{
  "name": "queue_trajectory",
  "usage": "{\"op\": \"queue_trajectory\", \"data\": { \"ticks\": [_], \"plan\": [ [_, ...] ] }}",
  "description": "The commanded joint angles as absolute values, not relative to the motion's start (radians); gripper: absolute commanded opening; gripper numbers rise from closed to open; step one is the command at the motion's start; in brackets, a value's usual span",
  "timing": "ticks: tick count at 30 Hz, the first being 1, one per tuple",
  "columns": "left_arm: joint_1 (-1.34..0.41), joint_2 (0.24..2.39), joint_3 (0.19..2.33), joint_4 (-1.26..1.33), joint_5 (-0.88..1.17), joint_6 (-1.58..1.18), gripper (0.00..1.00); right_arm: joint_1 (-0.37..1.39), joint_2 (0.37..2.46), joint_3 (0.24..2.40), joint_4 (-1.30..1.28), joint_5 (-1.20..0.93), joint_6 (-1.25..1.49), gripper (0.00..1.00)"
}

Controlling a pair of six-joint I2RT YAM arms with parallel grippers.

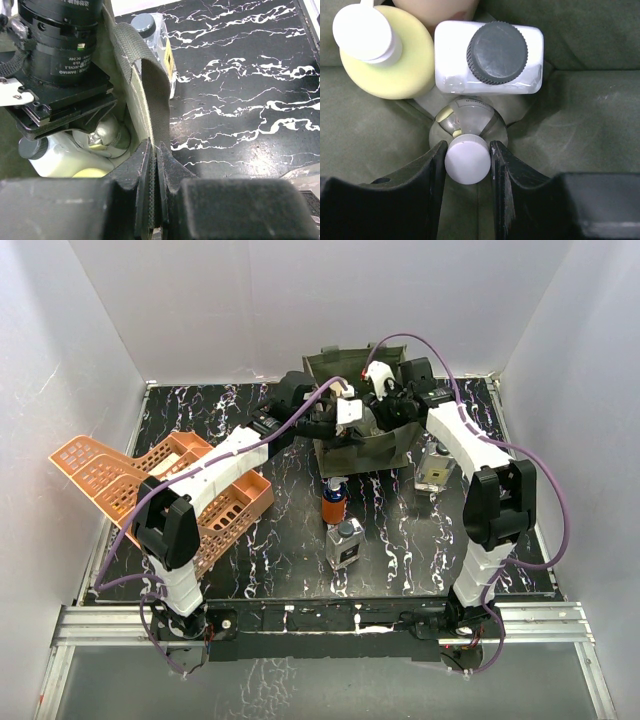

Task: Place the personal care products into the canvas bag
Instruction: Place the care product in the canvas bag.

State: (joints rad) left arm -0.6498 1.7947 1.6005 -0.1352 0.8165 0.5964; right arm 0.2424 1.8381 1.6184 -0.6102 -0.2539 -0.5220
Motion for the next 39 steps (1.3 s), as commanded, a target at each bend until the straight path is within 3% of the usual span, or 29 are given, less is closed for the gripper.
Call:
{"op": "queue_trajectory", "data": {
  "ticks": [1,9,16,26,33,39],
  "plan": [
    [-0.657,1.755,1.575,-0.149,0.892,0.655,0.0,0.235,1.824,1.672,-0.657,-0.289,-0.512,0.39],
    [-0.657,1.765,1.56,-0.154,0.881,0.684,0.0,0.24,1.828,1.74,-0.655,-0.318,-0.471,0.55],
    [-0.657,1.781,1.563,-0.16,0.877,0.707,0.0,0.242,1.832,1.813,-0.681,-0.302,-0.461,0.76],
    [-0.657,1.812,1.582,-0.148,0.888,0.703,0.0,0.241,1.753,1.913,-0.738,-0.254,-0.392,0.78],
    [-0.657,1.821,1.588,-0.126,0.884,0.657,0.0,0.241,1.599,1.829,-0.761,-0.295,-0.395,0.78],
    [-0.657,1.821,1.58,-0.064,0.883,0.554,0.14,0.24,1.509,1.791,-0.816,-0.385,-0.423,0.78]
  ]
}}
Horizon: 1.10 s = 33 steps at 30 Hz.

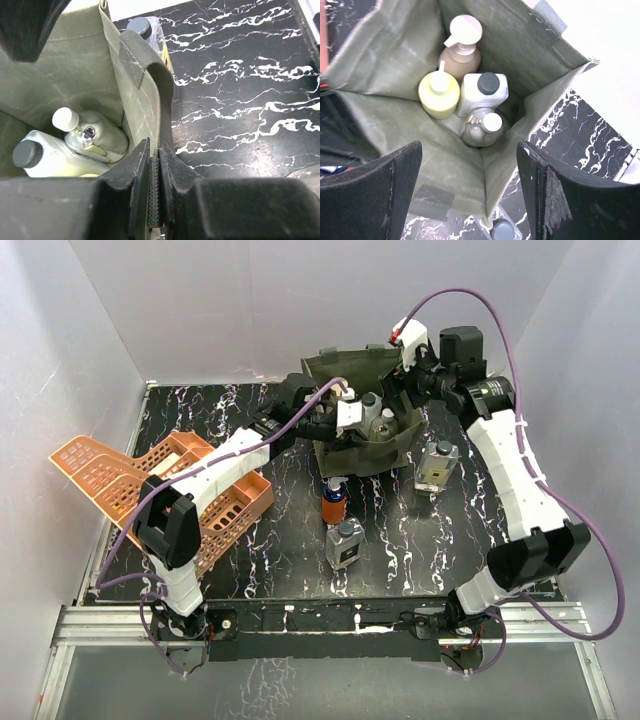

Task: Place the personal care products into the canvas bag
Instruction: Place the care product in the canvas bag, then pick up the care product from the center of the board.

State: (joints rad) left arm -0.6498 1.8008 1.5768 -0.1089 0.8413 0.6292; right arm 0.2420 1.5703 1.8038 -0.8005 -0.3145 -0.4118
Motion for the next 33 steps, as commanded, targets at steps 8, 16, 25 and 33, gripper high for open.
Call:
{"op": "queue_trajectory", "data": {
  "ticks": [8,16,25,33],
  "plan": [
    [-0.657,1.772,1.544,0.045,0.814,0.407,0.45,0.242,1.416,1.733,-0.832,-0.484,-0.362,0.79],
    [-0.652,1.641,1.503,0.027,0.679,0.398,0.71,0.256,1.369,1.692,-0.875,-0.585,-0.369,0.78],
    [-0.638,1.444,1.464,-0.234,0.622,0.525,0.86,0.33,1.38,1.634,-0.786,-0.488,-0.351,0.77],
    [-0.638,1.343,1.321,-0.389,0.64,0.457,0.85,0.362,1.409,1.63,-0.711,-0.379,-0.317,0.77]
  ]
}}
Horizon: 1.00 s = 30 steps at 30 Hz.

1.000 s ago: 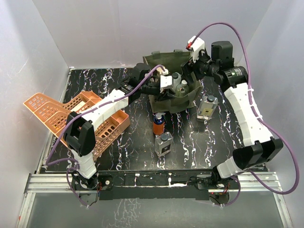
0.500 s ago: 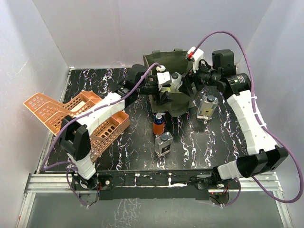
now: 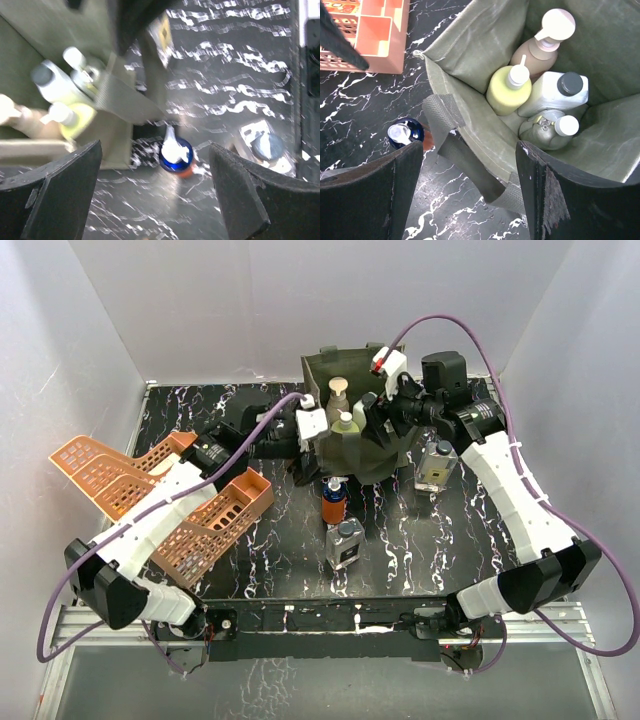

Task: Place the personal care products into the canvas bag
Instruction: Pick up the care product from the center of the board.

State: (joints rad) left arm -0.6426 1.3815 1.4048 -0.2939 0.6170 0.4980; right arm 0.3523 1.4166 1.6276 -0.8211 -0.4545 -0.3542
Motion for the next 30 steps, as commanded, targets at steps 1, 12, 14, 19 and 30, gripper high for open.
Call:
{"op": "queue_trajectory", "data": {
  "ticks": [1,12,14,19,30],
  "plan": [
    [-0.637,1.35,1.308,-0.382,0.646,0.446,0.84,0.362,1.406,1.623,-0.703,-0.373,-0.31,0.77],
    [-0.638,1.563,1.286,-0.335,0.714,0.522,0.77,0.365,1.404,1.608,-0.678,-0.254,-0.235,0.77],
    [-0.638,1.602,1.31,-0.339,0.724,0.525,0.74,0.365,1.406,1.61,-0.678,-0.239,-0.244,0.77],
    [-0.638,1.666,1.349,-0.329,0.751,0.531,0.68,0.365,1.408,1.6,-0.664,-0.231,-0.248,0.77],
    [-0.638,1.71,1.403,-0.35,0.783,0.542,0.52,0.365,1.381,1.547,-0.652,-0.216,-0.262,0.77]
  ]
}}
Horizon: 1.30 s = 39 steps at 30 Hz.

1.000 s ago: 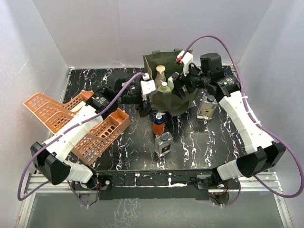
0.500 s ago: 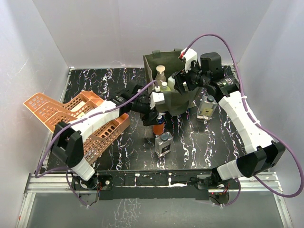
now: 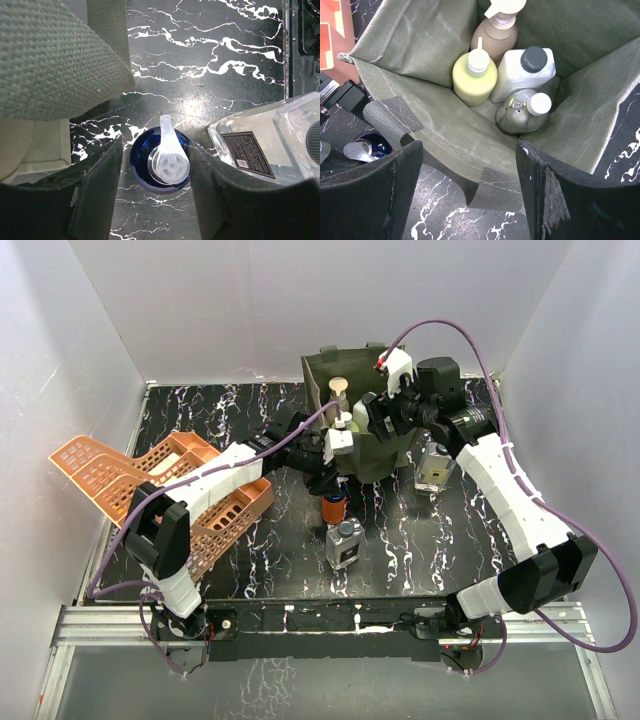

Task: Place the personal care products into the canvas bag
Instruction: Pick up the care product from the center of the board.

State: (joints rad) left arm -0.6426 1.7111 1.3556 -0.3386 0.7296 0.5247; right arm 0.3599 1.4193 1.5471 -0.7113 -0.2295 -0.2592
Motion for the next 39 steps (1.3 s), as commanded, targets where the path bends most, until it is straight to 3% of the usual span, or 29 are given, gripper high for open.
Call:
{"op": "queue_trajectory", "data": {
  "ticks": [1,7,16,19,22,30,39],
  "plan": [
    [-0.639,1.711,1.405,-0.358,0.783,0.541,0.5,0.364,1.381,1.545,-0.651,-0.216,-0.262,0.77],
    [-0.638,1.711,1.406,-0.391,0.782,0.56,0.42,0.364,1.382,1.545,-0.652,-0.213,-0.264,0.77],
    [-0.638,1.705,1.402,-0.403,0.796,0.578,0.37,0.365,1.379,1.536,-0.655,-0.215,-0.267,0.77],
    [-0.638,1.703,1.402,-0.402,0.803,0.582,0.25,0.365,1.378,1.531,-0.656,-0.217,-0.267,0.78],
    [-0.638,1.696,1.405,-0.404,0.804,0.588,0.01,0.365,1.377,1.529,-0.655,-0.217,-0.268,0.78],
    [-0.637,1.614,1.393,-0.342,0.781,0.54,0.0,0.365,1.379,1.529,-0.654,-0.209,-0.276,0.78],
    [-0.611,1.502,1.501,-0.524,0.696,0.565,0.0,0.363,1.42,1.567,-0.632,-0.159,-0.268,0.78]
  ]
}}
